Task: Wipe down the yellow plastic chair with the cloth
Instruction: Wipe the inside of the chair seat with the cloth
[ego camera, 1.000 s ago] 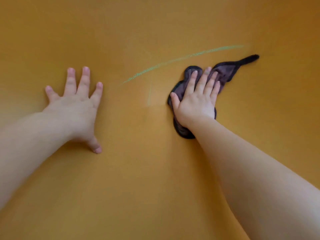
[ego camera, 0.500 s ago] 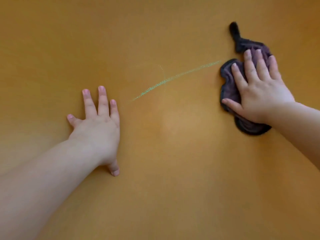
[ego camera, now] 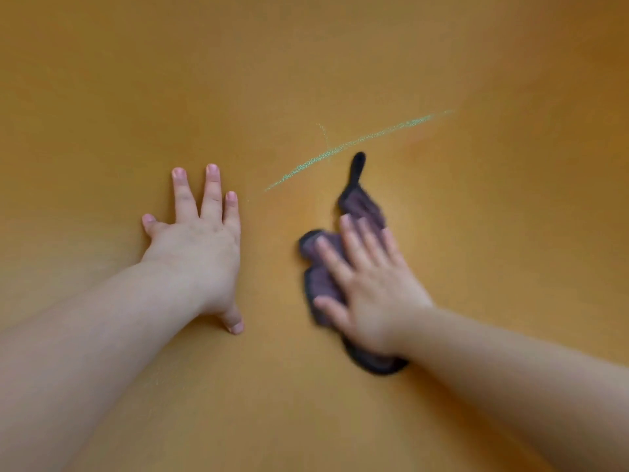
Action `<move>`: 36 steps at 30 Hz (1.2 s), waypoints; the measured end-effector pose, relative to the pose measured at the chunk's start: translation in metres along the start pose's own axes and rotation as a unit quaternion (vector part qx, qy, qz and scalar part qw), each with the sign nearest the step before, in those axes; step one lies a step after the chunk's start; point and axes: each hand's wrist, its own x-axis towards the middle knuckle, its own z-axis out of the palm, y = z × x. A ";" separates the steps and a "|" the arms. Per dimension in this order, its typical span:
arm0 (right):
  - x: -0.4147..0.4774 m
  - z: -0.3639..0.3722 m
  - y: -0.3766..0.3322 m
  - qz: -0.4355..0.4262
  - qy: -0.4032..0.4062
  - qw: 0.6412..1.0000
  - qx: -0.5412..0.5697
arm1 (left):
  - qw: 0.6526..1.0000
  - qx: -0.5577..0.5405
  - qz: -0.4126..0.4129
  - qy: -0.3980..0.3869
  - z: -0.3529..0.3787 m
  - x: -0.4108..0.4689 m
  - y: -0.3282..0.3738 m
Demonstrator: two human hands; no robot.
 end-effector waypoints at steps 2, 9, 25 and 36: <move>0.022 -0.009 0.069 0.104 0.021 0.991 -0.079 | 1.000 0.003 0.000 -0.001 0.000 0.000 0.001; 0.097 -0.035 0.103 0.364 0.141 0.920 -0.024 | 1.000 0.002 0.000 -0.007 0.000 0.000 0.003; 0.075 -0.044 0.148 0.249 0.128 0.951 -0.128 | 1.000 0.016 0.019 0.007 0.005 -0.003 -0.002; 0.058 -0.003 -0.002 0.020 0.054 0.998 0.025 | 1.000 0.010 0.022 0.010 0.004 -0.004 -0.003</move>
